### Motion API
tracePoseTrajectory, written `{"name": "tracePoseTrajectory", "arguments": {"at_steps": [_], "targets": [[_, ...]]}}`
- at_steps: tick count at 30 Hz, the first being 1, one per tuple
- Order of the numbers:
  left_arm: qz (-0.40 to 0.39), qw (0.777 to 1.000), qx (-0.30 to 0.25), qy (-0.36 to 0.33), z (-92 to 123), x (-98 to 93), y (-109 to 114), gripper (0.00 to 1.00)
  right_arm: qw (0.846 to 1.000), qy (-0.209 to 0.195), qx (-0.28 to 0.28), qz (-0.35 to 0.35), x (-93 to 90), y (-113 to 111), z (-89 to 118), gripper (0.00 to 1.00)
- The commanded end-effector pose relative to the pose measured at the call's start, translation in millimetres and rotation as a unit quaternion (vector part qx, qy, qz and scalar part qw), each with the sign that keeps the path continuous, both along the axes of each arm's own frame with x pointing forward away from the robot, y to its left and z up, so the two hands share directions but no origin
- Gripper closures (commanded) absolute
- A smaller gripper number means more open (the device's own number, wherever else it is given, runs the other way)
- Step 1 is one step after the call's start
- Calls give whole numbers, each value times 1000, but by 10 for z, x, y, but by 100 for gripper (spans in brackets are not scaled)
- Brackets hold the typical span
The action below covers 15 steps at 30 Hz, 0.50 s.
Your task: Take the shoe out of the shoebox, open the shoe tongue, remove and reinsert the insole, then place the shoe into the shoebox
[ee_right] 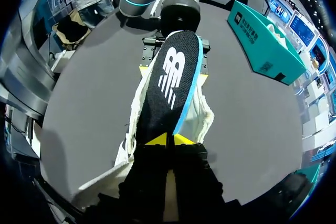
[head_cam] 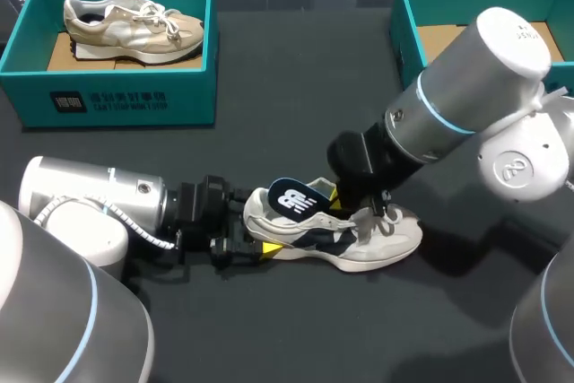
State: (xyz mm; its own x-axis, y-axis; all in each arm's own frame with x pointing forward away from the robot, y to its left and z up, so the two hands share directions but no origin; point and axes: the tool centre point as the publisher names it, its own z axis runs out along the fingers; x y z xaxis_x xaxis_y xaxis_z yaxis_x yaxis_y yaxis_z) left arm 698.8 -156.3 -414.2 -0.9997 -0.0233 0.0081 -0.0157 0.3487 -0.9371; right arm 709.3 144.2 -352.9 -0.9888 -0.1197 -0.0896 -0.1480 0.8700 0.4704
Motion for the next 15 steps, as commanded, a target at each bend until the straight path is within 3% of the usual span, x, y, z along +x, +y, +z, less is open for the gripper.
{"name": "tracePoseTrajectory", "arguments": {"at_steps": [1, 15], "targets": [[0, 1000, 1, 0, -29, 18, -16, 100, 1000, 4, -14, 20, 109, 158, 78, 100], [0, 1000, 1, 0, -29, 18, -16, 100, 998, 11, -9, 57, 87, 402, 235, 100]]}}
